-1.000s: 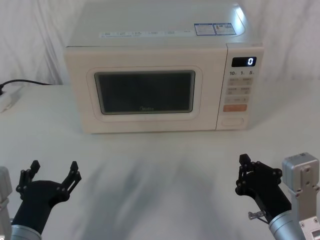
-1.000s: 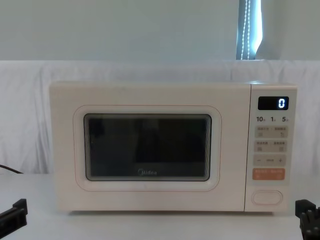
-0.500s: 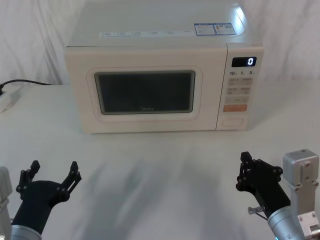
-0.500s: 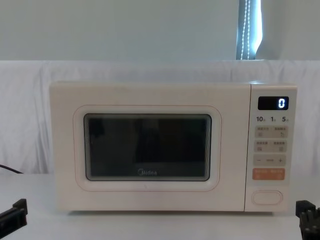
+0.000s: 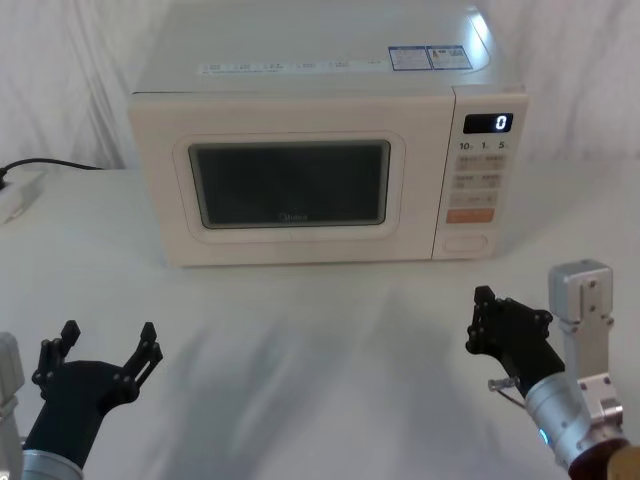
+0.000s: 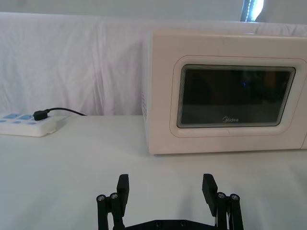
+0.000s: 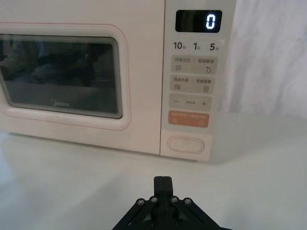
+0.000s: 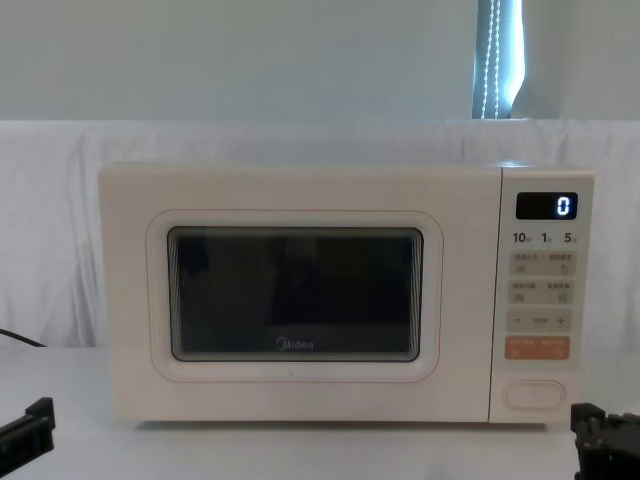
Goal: Press the button to open the microwave door with one hand; close the microwave door with the other hand.
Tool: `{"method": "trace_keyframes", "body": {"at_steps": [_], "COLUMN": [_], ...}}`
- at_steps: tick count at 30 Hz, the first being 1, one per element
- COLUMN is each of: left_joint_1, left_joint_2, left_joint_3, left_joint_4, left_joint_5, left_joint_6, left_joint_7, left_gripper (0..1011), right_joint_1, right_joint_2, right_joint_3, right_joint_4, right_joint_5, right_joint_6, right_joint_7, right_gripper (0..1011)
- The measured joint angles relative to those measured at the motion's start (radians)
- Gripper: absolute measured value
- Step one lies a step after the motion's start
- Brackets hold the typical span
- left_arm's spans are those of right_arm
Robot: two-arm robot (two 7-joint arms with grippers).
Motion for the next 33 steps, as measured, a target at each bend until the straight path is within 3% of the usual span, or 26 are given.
{"method": "trace_keyframes", "body": {"at_steps": [9, 16, 33], "left_joint_1": [0.0, 0.0, 0.0], "left_joint_2": [0.0, 0.0, 0.0], "left_joint_3": [0.0, 0.0, 0.0], "left_joint_4": [0.0, 0.0, 0.0], "left_joint_5": [0.0, 0.0, 0.0], "left_joint_6": [0.0, 0.0, 0.0], "left_joint_7": [0.0, 0.0, 0.0], "left_gripper": [1001, 1001, 1001], "right_joint_1": [0.106, 0.195, 0.327], "right_joint_2": [-0.01, -0.013, -0.024], "right_joint_3": [0.025, 0.04, 0.048], "right_joint_4": [0.124, 0.249, 0.431], "right_joint_5": [0.0, 0.01, 0.021], "right_joint_6": [0.008, -0.025, -0.062], "right_joint_7": [0.042, 0.07, 0.091], "right_gripper": [0, 0, 0]}}
